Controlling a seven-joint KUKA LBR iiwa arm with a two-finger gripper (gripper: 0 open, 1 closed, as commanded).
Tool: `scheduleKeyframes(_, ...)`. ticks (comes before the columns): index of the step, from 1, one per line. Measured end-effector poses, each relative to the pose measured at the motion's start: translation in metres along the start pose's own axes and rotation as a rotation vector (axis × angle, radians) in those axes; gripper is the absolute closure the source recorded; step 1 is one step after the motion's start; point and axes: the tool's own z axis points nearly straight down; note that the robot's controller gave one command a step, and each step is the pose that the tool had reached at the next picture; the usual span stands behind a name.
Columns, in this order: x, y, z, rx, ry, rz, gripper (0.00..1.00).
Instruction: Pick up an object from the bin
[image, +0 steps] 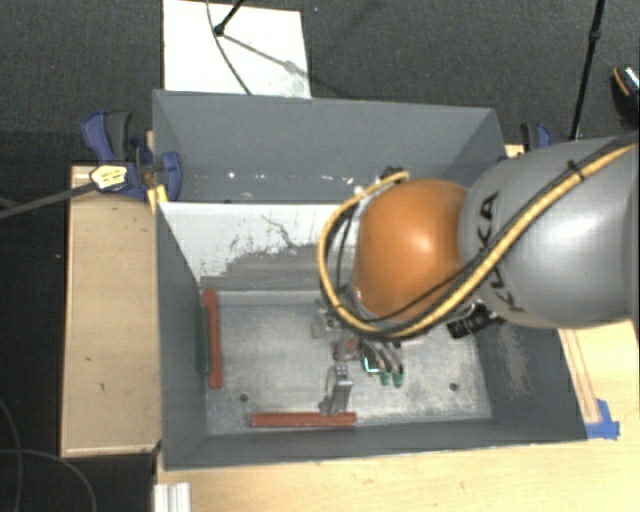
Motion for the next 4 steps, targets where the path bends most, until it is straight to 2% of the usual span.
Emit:
scheduleKeyframes(1,-0.036,-0.093,0.021,0.003,-0.010,-0.129,0.00)
scheduleKeyframes(2,-0.073,-0.134,0.116,0.000,-0.008,-0.122,0.00)
scheduleKeyframes(3,-0.073,-0.132,0.112,-0.001,-0.012,-0.119,1.00)
scheduleKeyframes(4,-0.069,-0.109,-0.030,0.000,-0.018,-0.135,1.00)
